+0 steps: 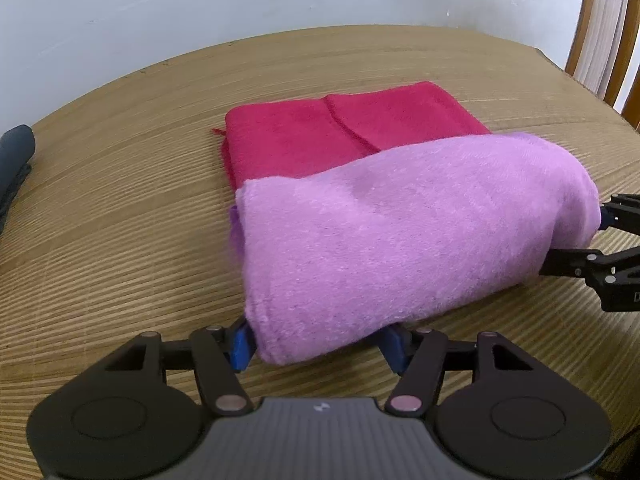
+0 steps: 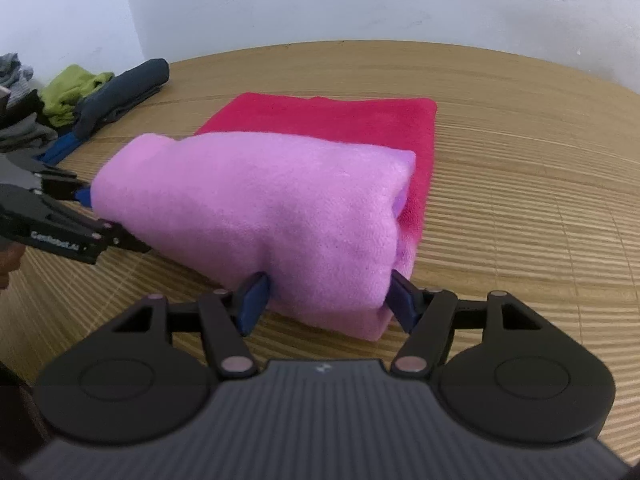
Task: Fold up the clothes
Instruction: 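Grasp the pink roll edge with both grippers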
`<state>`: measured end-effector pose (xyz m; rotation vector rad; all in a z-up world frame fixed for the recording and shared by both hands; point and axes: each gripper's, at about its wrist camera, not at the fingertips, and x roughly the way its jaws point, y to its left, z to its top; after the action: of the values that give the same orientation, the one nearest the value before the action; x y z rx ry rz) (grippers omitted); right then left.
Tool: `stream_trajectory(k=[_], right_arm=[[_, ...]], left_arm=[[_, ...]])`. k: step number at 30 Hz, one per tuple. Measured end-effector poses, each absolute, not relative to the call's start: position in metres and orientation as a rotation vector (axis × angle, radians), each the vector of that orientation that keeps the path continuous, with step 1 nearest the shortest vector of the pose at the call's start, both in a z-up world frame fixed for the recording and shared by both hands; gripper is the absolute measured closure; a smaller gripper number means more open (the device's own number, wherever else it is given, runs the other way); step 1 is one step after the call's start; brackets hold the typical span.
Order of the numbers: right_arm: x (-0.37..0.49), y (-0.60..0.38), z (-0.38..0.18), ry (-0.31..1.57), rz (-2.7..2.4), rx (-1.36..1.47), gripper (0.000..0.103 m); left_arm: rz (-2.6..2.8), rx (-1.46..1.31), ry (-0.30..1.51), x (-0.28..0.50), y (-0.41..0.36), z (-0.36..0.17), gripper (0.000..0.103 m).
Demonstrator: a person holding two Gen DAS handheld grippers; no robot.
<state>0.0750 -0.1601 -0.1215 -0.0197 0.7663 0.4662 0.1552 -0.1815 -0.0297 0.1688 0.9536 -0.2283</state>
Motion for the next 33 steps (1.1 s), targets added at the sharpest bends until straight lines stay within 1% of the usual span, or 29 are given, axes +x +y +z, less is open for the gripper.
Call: stream_trajectory(k=[4, 11, 13, 15, 18, 19, 20, 21, 22, 24, 25, 28, 33], right_arm=[[0.074, -0.161, -0.123, 0.769, 0.467, -0.007, 0.036], [0.076, -0.158, -0.123, 0.785, 0.459, -0.02, 0.036], [0.076, -0.157, -0.122, 0.786, 0.457, -0.024, 0.036], [0.075, -0.157, -0.122, 0.78, 0.458, -0.027, 0.036], [0.071, -0.156, -0.121, 0.761, 0.458, -0.032, 0.038], [0.07, -0.156, -0.121, 0.755, 0.462, -0.037, 0.041], [0.069, -0.155, -0.121, 0.749, 0.468, -0.042, 0.043], [0.068, -0.154, -0.122, 0.747, 0.477, -0.046, 0.053], [0.068, -0.154, -0.121, 0.744, 0.483, -0.049, 0.061], [0.067, -0.154, -0.118, 0.738, 0.488, -0.049, 0.068], [0.066, -0.156, -0.116, 0.738, 0.489, -0.039, 0.07], [0.06, -0.162, -0.108, 0.739, 0.502, -0.019, 0.072], [0.038, -0.172, -0.088, 0.764, 0.557, -0.011, 0.073]], left_arm=[[-0.223, 0.16, 0.955, 0.153, -0.182, -0.03, 0.038], [-0.203, 0.135, 0.967, 0.162, -0.176, -0.035, 0.031], [-0.195, 0.121, 0.974, 0.164, -0.175, -0.035, 0.031], [-0.187, 0.123, 0.959, 0.162, -0.175, -0.033, 0.042], [-0.202, 0.157, 0.939, 0.159, -0.177, -0.034, 0.046], [-0.21, 0.161, 0.934, 0.159, -0.177, -0.034, 0.048], [-0.221, 0.161, 0.93, 0.158, -0.178, -0.034, 0.054], [-0.228, 0.165, 0.927, 0.158, -0.178, -0.033, 0.061], [-0.236, 0.175, 0.922, 0.158, -0.179, -0.033, 0.064], [-0.252, 0.181, 0.919, 0.157, -0.177, -0.032, 0.071], [-0.262, 0.177, 0.92, 0.156, -0.176, -0.03, 0.072], [-0.297, 0.169, 0.922, 0.148, -0.172, -0.021, 0.074], [-0.35, 0.165, 0.916, 0.118, -0.167, 0.006, 0.074]])
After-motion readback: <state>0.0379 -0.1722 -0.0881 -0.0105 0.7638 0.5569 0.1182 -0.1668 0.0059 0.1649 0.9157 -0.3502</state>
